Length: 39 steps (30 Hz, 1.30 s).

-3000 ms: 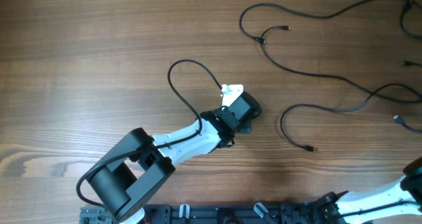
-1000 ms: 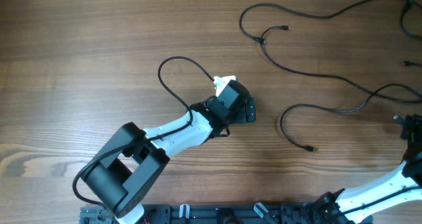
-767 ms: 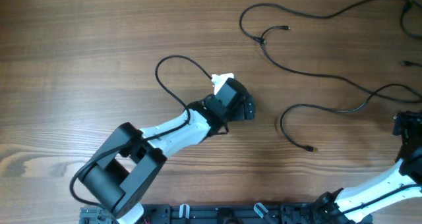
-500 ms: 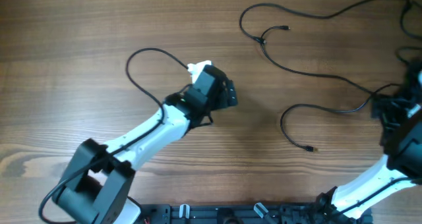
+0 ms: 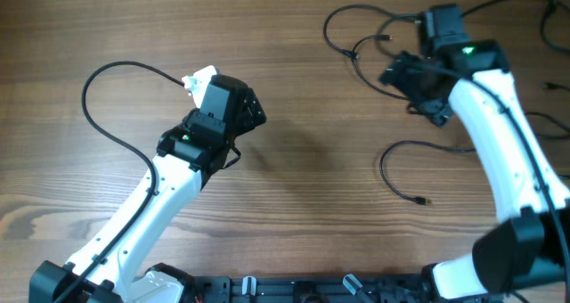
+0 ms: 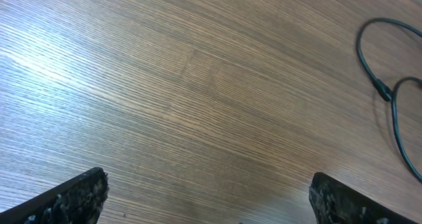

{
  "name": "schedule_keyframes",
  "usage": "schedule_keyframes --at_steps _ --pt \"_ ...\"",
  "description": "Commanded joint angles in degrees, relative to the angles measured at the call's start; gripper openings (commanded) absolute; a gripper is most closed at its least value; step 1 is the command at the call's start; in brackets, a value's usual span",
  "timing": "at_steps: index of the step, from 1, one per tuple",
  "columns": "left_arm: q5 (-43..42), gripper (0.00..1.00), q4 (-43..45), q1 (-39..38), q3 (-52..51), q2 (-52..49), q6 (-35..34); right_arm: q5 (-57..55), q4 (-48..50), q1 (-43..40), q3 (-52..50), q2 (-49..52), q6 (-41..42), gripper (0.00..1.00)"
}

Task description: Untangle cables

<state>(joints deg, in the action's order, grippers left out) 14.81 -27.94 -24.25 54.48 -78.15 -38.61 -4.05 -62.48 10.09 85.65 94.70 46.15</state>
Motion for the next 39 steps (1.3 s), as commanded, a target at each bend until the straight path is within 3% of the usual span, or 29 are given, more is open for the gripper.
schedule_keyframes --at_steps 1,6,31,33,39 --pt "1.33 1.00 -0.17 0.63 -0.04 0.57 0.90 -0.76 2.47 5.66 0.68 -1.27 -1.16 1.00" --pt "1.33 1.00 -0.17 0.63 -0.04 0.57 0.90 -0.74 6.97 8.72 0.22 -1.20 -1.11 1.00" --pt "1.97 1.00 -2.99 0.92 -0.07 2.16 0.68 -0.74 8.50 8.70 0.22 -1.16 -1.14 1.00" --pt "1.99 1.00 -0.74 0.92 -0.74 3.80 0.70 -0.74 8.50 8.70 0.22 -1.16 -1.11 1.00" --pt "1.62 1.00 17.51 3.17 -13.81 16.52 0.72 -0.74 8.50 8.70 0.22 -1.16 -1.14 1.00"
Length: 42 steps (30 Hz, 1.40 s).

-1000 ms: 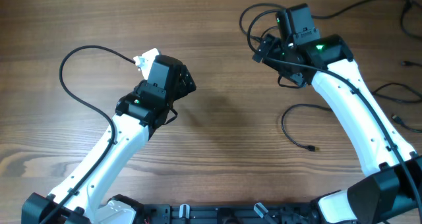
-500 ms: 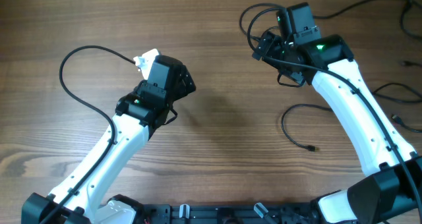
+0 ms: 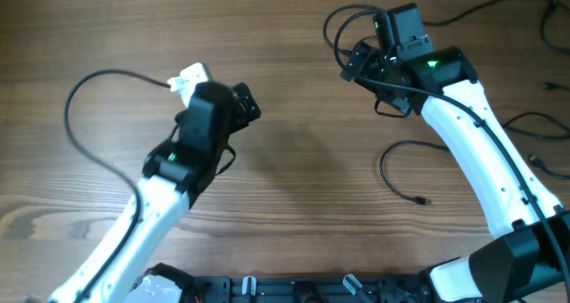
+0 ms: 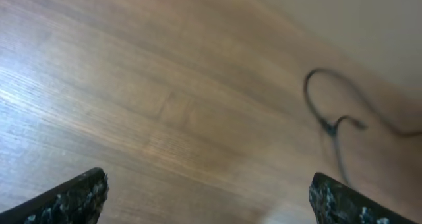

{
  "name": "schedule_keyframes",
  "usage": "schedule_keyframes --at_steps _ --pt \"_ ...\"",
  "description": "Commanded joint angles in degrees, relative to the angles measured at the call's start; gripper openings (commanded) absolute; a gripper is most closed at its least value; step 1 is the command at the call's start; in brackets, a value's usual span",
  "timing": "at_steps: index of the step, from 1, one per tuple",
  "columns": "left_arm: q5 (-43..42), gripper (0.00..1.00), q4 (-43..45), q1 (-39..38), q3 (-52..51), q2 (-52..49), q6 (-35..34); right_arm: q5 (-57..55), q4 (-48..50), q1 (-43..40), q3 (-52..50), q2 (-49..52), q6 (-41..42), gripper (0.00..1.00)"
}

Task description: Untangle cables

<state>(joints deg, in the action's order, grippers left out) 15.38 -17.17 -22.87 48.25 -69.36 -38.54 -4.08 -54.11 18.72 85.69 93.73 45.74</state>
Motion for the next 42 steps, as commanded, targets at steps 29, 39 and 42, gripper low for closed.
schedule_keyframes --at_steps 29,39,42 --pt "-8.37 1.00 26.38 23.65 -47.93 69.05 8.35 -0.72 0.15 0.07 0.17 -0.20 -0.72 1.00" --pt "-10.21 1.00 13.42 24.65 -47.93 69.18 13.90 -0.74 0.13 0.07 0.17 -0.20 -0.70 1.00" --pt "-9.94 1.00 13.31 24.65 -47.93 69.18 15.87 -0.74 0.15 0.07 0.17 -0.20 -0.70 1.00"
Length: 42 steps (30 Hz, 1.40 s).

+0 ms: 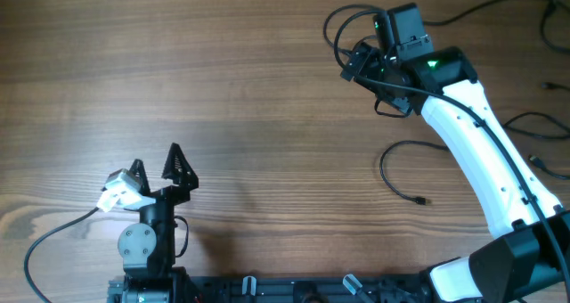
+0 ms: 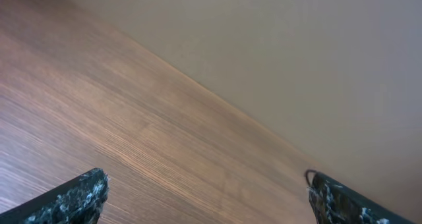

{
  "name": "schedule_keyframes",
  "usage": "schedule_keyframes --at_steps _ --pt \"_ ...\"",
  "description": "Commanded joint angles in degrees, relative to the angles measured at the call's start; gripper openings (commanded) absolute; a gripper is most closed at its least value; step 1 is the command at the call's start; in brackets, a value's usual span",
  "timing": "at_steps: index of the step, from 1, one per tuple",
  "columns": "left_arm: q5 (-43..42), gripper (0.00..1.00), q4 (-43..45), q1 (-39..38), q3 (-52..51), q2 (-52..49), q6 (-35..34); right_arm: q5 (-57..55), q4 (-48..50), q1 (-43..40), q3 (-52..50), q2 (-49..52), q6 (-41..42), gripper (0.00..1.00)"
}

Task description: Untangle cables

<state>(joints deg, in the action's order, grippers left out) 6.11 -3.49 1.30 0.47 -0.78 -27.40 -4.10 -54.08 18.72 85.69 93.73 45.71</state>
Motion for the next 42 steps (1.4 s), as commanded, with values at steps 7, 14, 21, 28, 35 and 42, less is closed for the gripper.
schedule_keyframes --at_steps 7,14,21,28,35,42 --pt "-6.84 1.00 -1.05 0.48 -0.13 0.59 13.40 -0.70 0.13 0.07 0.17 -0.20 -0.66 1.00" --pt "-6.73 1.00 -1.07 0.48 -0.13 0.59 13.73 -0.70 0.11 0.07 0.17 -0.20 -0.70 0.99" --pt "-6.71 1.00 -0.87 0.48 -0.13 0.50 13.70 -0.70 0.13 0.07 0.17 -0.20 -0.68 1.00" --pt "-6.71 1.00 -0.85 0.48 -0.13 0.44 13.70 -0.70 0.13 0.07 0.17 -0.20 -0.68 1.00" --pt "-6.71 1.00 -0.85 0.48 -0.13 0.44 13.70 -0.70 0.13 0.07 0.17 -0.20 -0.68 1.00" --pt "-6.71 1.00 -0.85 0.48 -0.13 0.42 13.70 -0.76 0.13 0.07 0.17 -0.20 -0.72 1.00"
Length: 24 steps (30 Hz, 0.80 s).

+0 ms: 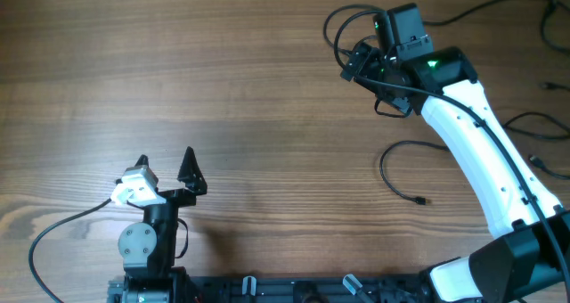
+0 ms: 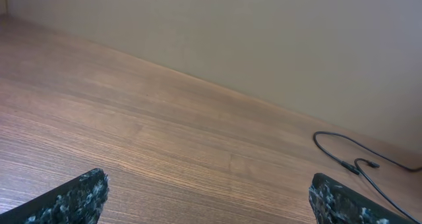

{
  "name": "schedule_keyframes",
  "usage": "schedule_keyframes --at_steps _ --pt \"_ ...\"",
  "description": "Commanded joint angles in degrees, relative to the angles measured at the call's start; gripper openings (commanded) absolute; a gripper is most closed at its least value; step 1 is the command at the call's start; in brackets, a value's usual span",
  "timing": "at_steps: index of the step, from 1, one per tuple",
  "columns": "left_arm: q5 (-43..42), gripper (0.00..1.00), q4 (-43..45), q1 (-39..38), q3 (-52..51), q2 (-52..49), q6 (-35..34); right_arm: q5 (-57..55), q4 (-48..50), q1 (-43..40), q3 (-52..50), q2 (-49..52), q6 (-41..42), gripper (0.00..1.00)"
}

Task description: Untangle cables

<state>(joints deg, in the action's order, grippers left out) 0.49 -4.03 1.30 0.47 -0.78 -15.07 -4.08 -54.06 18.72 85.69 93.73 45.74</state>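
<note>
A tangle of thin black cables (image 1: 349,25) lies at the table's far right. My right gripper (image 1: 356,62) sits at the tangle's lower edge, pointing left into the loops; its jaws blend with the cables, so their state is unclear. A separate black cable (image 1: 392,165) curls below it, ending in a small plug. My left gripper (image 1: 166,171) is folded back at the near edge, open and empty. In the left wrist view the left gripper (image 2: 208,201) has fingertips (image 2: 79,197) spread wide over bare wood, and a far cable (image 2: 349,155) lies ahead.
More black cables (image 1: 539,120) run off the right edge and the far right corner. A white fitting (image 1: 134,189) on the left wrist trails its own black lead (image 1: 53,227). A plain wall (image 2: 264,33) stands behind the table.
The left gripper has turned slightly at the near edge, and its view now sits more level, taking in the far cable. The right arm has not moved.
First my left arm reached out over the left middle of the table, open, and my right gripper was right of the tangle. Then the right gripper was at the tangle's lower left. Later the left arm was folded back at the near edge, where it stays.
</note>
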Motion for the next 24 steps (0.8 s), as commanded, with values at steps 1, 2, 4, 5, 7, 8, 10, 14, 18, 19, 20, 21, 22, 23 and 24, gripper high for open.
schedule_keyframes --at_steps 1,2,4,5,7,8,10,14,18,19,20,21,22,23,24 --pt "-1.09 1.00 -0.33 0.48 -0.13 0.39 1.38 -1.25 0.31 0.07 0.17 -0.20 -0.74 1.00" --pt "-1.09 1.00 -0.33 0.48 -0.13 0.39 1.38 -1.40 0.90 0.07 0.17 -0.20 -0.70 1.00" --pt "-1.09 1.00 -0.33 0.48 -0.13 0.39 1.38 -1.40 0.90 0.07 0.17 -0.20 -0.68 1.00" --pt "-1.09 1.00 -0.31 0.48 -0.13 0.39 1.38 -1.40 1.16 0.07 0.17 -0.20 -0.35 1.00" --pt "-1.09 1.00 -0.33 0.48 -0.13 0.39 1.38 -1.73 3.17 0.07 0.15 -0.20 -0.46 1.00" --pt "-1.09 1.00 -0.31 0.48 -0.13 0.39 1.38 -2.45 4.15 0.07 0.04 -0.20 -0.57 1.00" --pt "-1.09 1.00 -0.31 0.48 -0.13 0.39 1.38 -3.93 8.39 0.09 -1.07 -0.37 -0.59 1.00" --pt "-1.09 1.00 -0.33 0.48 -0.13 0.39 1.38 -4.02 15.80 0.07 -6.75 -3.06 -0.61 1.00" --pt "-1.09 1.00 -0.33 0.48 -0.13 0.39 1.38 -4.57 24.96 0.04 -17.62 -10.25 -0.55 1.00" --pt "-1.09 1.00 -0.33 0.48 -0.13 0.39 1.38 -5.11 28.46 0.04 -20.87 -12.37 -0.50 1.00" --pt "-1.09 1.00 -0.33 0.48 -0.13 0.39 1.38 -5.38 31.89 0.04 -23.69 -14.16 -0.50 1.00" --pt "-1.09 1.00 -0.31 0.48 -0.13 0.39 1.38 -6.01 39.36 -0.04 -29.40 -17.51 -0.55 1.00" --pt "-1.09 1.00 -0.31 0.48 -0.13 0.39 1.38 -6.78 43.93 -0.04 -32.68 -19.32 -0.55 1.00" --pt "-1.09 1.00 -0.33 0.48 -0.13 0.39 1.38 -7.82 47.63 -0.04 -35.60 -20.79 -0.52 1.00" --pt "-1.09 1.00 -0.31 0.48 -0.13 0.39 1.38 -8.79 49.96 -0.04 -37.59 -21.86 -0.55 1.00"
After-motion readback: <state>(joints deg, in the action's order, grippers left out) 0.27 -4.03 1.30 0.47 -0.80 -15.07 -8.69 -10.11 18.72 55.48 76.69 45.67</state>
